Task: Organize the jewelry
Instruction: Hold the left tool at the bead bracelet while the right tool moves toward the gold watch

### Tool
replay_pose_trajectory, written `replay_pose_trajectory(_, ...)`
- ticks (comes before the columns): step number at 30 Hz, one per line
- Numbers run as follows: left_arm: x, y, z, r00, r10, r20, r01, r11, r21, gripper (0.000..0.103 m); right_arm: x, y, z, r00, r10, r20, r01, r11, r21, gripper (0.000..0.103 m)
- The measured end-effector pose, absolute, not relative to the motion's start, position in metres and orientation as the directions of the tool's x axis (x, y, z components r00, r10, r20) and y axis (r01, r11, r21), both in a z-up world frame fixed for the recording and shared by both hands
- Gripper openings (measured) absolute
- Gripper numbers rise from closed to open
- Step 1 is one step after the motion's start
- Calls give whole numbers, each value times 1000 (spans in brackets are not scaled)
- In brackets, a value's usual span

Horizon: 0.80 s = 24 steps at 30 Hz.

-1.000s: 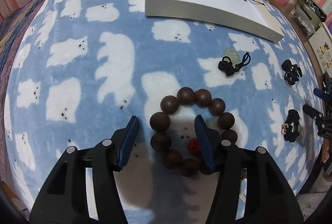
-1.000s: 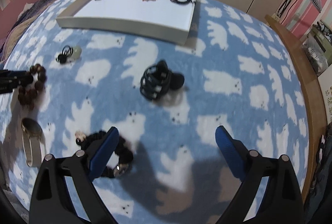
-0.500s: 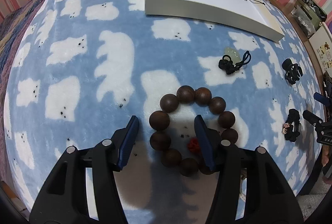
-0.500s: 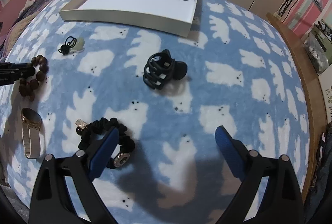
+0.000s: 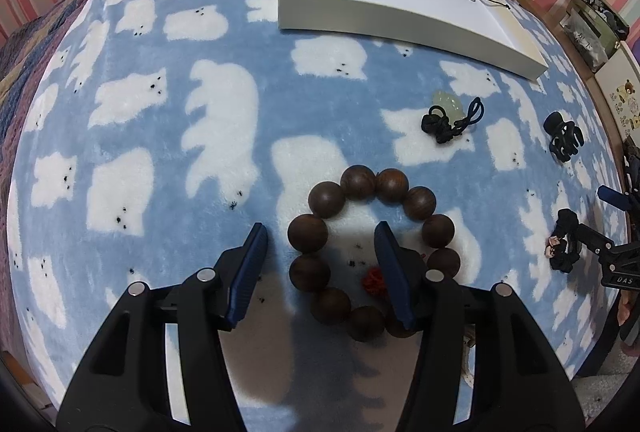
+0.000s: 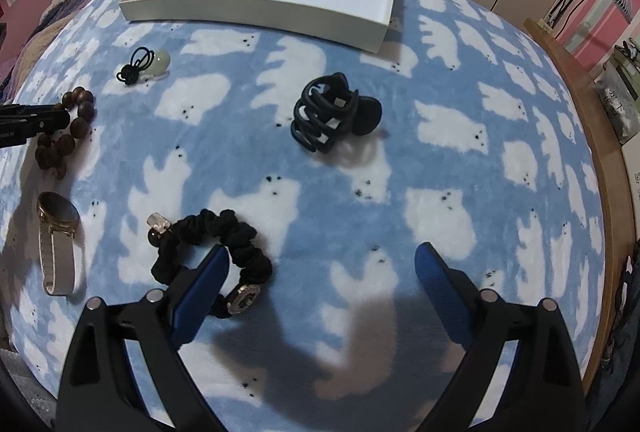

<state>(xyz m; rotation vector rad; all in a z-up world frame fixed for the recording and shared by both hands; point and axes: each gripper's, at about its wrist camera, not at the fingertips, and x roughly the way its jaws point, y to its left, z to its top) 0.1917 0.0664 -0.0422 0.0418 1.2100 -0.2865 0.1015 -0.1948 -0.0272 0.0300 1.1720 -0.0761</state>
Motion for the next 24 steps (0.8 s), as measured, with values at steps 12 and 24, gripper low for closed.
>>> replay_pose_trajectory(12,193,66,-42,326,-177,-929,232,967,-103,50,104,-197,-22,397,-38,-917,76,997,-9,94)
replay_pose_trajectory(24,192,64,-42,341,-147,-929,235,970,-68,44,109,-167,-12,409,-20,-912,3,1000,-21,94)
